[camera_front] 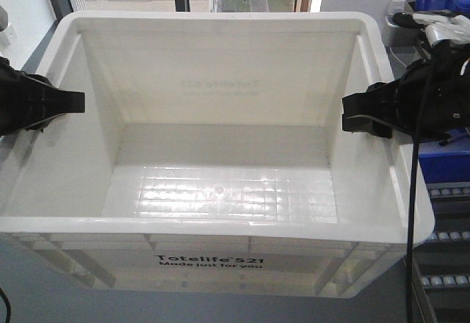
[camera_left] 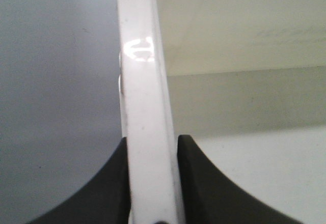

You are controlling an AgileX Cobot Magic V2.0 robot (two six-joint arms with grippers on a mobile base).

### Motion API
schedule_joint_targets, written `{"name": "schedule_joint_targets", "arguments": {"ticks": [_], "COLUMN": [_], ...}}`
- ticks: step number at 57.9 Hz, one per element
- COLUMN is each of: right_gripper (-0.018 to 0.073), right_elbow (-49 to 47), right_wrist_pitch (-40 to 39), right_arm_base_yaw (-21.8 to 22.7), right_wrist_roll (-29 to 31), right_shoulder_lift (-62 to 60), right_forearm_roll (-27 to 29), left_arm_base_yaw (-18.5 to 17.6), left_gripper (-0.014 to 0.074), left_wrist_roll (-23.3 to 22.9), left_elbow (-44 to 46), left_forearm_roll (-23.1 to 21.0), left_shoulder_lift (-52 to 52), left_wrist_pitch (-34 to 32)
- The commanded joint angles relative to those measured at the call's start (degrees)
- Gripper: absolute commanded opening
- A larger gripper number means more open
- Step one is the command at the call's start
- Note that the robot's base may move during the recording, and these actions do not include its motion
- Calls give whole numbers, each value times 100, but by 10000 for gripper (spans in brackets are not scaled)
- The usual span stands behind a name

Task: Move bin from left to right shelf
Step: 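Carry the crate in both grippers while driving across the room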

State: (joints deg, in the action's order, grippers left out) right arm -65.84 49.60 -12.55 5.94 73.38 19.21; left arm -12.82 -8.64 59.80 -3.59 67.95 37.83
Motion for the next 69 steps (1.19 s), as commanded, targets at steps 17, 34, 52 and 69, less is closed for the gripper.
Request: {"name": "schedule_joint_targets", "arguments": {"ticks": [17, 34, 52, 69], "right_gripper": [-4, -4, -4, -4], "right_elbow": [-224, -224, -224, -224], "right_wrist_pitch": [-494, -500, -500, -500], "right_arm_base_yaw": [0, 0, 0, 0], "right_wrist_roll": [236, 236, 236, 236], "right_shoulder_lift": [-236, -236, -236, -236], "right_forearm_roll": [216, 216, 216, 216], "left_arm_base_yaw": [-34, -34, -34, -34], "left_gripper": [-6, -6, -6, -6], "left_wrist_roll": [89, 89, 89, 89], "left_elbow": [218, 218, 218, 218], "left_forearm_roll": [-126, -126, -126, -126], "left_shoulder_lift": [-231, -231, -231, -231], "left_wrist_pitch": [-743, -743, -743, -743]}}
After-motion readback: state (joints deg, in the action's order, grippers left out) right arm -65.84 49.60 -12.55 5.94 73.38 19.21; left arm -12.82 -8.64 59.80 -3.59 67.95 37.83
